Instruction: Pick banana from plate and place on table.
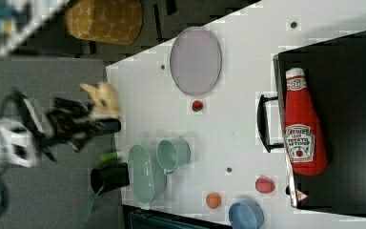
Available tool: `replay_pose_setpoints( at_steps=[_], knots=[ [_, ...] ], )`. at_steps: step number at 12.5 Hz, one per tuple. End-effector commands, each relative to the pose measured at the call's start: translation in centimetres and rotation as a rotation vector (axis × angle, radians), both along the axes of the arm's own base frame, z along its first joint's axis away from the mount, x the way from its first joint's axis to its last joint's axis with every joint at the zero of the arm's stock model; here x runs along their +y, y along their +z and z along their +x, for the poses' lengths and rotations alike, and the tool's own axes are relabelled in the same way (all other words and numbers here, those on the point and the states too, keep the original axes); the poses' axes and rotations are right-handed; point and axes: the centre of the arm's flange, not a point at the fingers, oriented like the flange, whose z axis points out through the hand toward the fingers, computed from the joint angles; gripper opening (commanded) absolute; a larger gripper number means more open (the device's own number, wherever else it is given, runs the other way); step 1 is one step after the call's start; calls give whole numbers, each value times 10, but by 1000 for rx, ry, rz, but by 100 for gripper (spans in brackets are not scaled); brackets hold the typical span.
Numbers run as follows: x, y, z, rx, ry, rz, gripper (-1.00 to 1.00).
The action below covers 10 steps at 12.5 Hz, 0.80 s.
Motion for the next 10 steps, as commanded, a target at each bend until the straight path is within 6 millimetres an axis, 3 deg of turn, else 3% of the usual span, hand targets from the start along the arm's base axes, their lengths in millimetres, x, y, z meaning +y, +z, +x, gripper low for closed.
replay_pose_setpoints(
  at_steps=[1, 4, 7, 8, 10],
  knots=[
    [-25, -177, -13, 245, -4, 6, -50],
    [-25, -262, -30, 249, 0, 9, -50],
    [-24, -322, -26, 260, 4, 9, -50],
    [-24, -339, -27, 281, 7, 9, -44],
    [-23, -364, -27, 284, 10, 9, -2]
  ],
)
